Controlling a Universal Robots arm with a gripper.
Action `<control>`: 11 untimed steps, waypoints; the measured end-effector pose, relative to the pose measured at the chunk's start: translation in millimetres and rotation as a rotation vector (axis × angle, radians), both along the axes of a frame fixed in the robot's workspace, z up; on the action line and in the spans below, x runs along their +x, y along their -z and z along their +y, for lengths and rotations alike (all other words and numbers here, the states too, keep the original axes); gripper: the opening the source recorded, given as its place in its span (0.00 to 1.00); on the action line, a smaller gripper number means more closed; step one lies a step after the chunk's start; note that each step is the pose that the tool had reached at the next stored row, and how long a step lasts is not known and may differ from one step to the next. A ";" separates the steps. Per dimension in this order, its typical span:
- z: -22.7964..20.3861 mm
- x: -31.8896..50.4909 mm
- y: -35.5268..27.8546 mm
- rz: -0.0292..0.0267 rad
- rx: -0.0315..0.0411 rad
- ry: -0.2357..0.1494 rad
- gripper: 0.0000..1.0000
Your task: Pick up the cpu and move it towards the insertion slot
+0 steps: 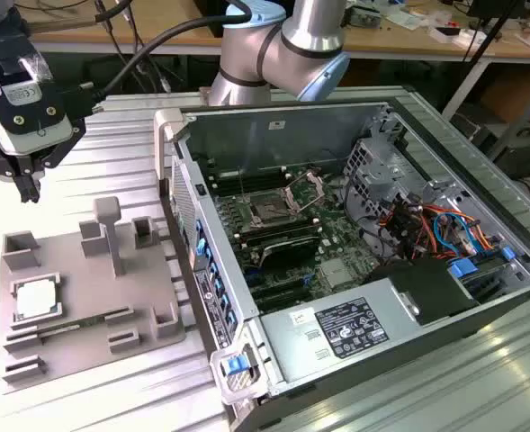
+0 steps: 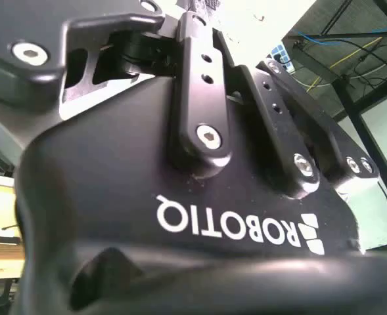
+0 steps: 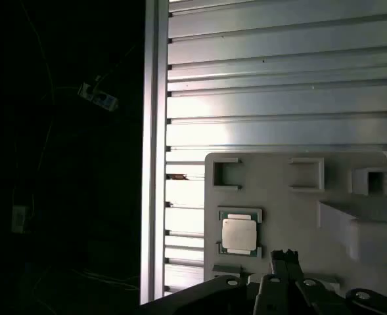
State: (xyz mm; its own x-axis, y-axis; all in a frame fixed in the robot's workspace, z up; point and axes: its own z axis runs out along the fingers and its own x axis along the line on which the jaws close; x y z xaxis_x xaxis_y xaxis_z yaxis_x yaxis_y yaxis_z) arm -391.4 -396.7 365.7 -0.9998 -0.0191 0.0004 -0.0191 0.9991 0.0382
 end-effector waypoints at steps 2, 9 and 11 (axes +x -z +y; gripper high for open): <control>0.0 -0.2 0.0 0.0001 0.0000 0.000 0.11; -0.1 -0.9 1.8 0.0001 0.0000 0.000 0.11; -0.1 -0.9 2.2 0.0001 -0.0001 0.000 0.11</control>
